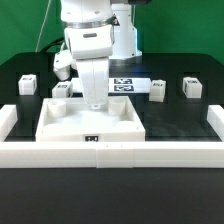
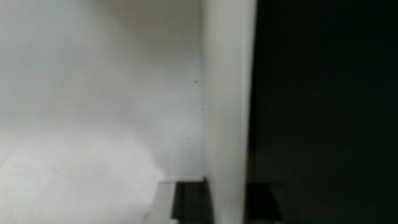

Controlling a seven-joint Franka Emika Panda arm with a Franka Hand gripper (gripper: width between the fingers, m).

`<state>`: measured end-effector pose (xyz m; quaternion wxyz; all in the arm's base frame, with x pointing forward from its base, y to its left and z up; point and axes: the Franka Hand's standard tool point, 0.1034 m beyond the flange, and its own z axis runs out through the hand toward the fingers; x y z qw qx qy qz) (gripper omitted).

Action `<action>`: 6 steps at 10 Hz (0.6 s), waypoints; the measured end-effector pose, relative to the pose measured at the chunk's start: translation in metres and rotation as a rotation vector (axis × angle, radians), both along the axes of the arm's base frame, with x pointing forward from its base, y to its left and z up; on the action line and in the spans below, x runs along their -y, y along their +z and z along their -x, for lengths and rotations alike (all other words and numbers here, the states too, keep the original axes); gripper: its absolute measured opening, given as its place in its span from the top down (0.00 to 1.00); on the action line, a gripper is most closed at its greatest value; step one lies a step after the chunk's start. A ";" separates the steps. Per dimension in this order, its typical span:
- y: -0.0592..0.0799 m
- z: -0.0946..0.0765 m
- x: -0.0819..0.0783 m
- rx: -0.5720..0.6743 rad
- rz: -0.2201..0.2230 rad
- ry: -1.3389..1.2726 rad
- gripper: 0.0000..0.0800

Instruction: Assemble one leg

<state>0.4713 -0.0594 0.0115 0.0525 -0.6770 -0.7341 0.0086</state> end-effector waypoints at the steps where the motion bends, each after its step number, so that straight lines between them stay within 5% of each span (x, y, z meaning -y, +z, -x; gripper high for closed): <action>1: 0.000 0.000 0.000 0.000 0.000 0.000 0.92; 3: 0.000 0.000 -0.005 -0.002 0.001 -0.033 0.92; 6: 0.002 -0.011 -0.061 0.001 -0.015 -0.120 0.92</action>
Offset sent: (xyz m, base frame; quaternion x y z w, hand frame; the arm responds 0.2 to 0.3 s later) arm -0.0084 0.0753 -0.0104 0.0349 0.0244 0.0773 0.9961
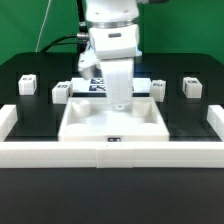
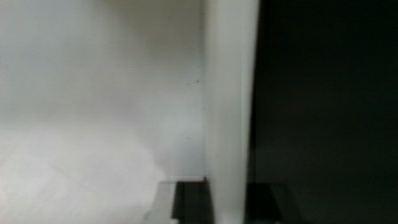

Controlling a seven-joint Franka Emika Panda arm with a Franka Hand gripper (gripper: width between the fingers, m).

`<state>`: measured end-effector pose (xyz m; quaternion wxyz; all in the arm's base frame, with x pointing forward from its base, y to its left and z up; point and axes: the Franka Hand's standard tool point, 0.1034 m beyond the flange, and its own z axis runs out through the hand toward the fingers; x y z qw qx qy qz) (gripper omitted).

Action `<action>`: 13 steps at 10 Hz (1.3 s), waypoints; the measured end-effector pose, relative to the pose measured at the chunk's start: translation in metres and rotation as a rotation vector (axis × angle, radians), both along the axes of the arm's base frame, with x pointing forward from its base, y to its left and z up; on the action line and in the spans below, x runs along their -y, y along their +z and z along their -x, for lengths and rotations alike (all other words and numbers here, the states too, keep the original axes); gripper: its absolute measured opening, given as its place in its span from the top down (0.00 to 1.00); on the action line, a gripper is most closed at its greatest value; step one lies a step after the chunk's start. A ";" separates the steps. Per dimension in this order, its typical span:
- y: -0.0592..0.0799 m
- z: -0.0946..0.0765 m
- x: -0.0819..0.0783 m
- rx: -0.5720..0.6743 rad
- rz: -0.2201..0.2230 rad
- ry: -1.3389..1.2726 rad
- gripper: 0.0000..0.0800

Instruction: Assemble one leg

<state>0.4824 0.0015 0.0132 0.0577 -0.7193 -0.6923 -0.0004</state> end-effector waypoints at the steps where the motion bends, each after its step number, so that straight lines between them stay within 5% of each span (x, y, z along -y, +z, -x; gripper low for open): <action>1: 0.000 -0.005 -0.017 0.001 -0.005 -0.027 0.92; 2: -0.001 -0.009 -0.030 -0.006 -0.011 -0.043 0.92; 6: 0.000 -0.011 -0.028 0.005 -0.011 -0.045 0.92; 10: -0.002 -0.017 -0.078 -0.007 -0.031 -0.073 0.92; 13: -0.001 -0.017 -0.086 -0.009 -0.023 -0.066 0.92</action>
Offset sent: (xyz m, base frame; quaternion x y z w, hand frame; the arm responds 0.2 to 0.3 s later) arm 0.0000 0.0000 0.0000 0.0000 0.0000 0.0000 1.0000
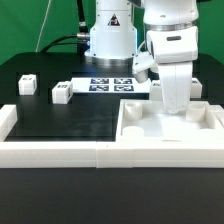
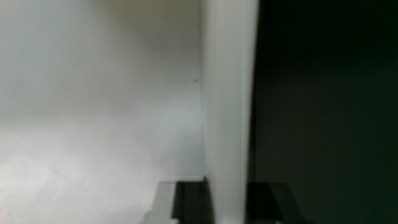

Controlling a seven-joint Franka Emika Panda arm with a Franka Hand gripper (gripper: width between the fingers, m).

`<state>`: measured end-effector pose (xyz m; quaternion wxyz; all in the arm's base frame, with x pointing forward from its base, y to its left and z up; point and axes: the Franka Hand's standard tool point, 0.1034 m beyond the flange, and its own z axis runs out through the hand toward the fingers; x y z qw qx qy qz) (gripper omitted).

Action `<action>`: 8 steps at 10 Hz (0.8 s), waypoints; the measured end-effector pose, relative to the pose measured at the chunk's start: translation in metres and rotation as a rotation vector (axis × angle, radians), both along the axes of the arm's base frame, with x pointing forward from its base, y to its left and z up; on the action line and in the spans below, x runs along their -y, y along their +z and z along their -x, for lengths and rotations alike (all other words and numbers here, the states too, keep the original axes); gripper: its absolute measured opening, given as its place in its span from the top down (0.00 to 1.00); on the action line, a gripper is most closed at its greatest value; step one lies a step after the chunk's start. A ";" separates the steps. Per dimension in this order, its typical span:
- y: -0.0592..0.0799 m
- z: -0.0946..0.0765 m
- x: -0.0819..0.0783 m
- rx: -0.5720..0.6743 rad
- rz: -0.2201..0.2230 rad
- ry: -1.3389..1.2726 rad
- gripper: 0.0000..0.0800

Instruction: Assemble one leg

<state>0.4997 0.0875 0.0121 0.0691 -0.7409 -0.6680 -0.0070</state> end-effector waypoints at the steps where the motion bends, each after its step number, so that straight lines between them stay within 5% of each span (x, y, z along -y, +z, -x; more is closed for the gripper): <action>1: 0.000 0.000 0.000 0.002 0.002 0.007 0.92; 5: 0.000 -0.002 0.001 0.018 0.001 0.031 0.82; 8: 0.000 -0.002 0.001 0.017 0.001 0.031 0.27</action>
Offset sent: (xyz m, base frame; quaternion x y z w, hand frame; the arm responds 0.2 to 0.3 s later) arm 0.0000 0.0000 0.0000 0.0000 0.0000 0.0000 1.0000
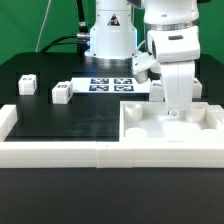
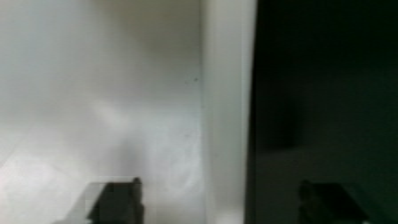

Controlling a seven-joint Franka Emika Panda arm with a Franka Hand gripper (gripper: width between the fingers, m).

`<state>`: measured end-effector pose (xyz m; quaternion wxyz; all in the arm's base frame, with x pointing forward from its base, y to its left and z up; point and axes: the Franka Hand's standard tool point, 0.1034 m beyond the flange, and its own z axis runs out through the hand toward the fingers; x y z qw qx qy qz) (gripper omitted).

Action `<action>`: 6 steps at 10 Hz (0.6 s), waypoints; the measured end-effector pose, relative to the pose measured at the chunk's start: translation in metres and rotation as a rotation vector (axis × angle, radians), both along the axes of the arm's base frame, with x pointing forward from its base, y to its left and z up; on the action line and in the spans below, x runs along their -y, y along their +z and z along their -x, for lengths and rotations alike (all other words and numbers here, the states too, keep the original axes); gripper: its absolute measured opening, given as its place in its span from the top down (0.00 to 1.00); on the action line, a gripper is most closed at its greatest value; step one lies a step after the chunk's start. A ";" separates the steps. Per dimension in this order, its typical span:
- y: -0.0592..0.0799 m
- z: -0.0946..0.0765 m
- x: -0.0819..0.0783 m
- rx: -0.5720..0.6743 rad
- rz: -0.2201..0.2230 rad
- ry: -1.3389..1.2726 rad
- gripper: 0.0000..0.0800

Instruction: Assemble one leg

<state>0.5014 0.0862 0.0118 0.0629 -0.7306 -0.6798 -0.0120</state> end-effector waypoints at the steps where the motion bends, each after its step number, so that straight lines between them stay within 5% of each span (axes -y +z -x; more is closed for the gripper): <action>1: 0.000 0.000 0.000 0.000 0.000 0.000 0.27; 5: 0.002 0.001 -0.001 0.000 0.002 -0.013 0.19; 6: 0.013 0.007 -0.004 0.003 0.010 -0.035 0.19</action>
Offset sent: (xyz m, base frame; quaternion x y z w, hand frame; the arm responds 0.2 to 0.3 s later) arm 0.0000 0.0000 0.0000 0.0000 0.0000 0.0000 1.0000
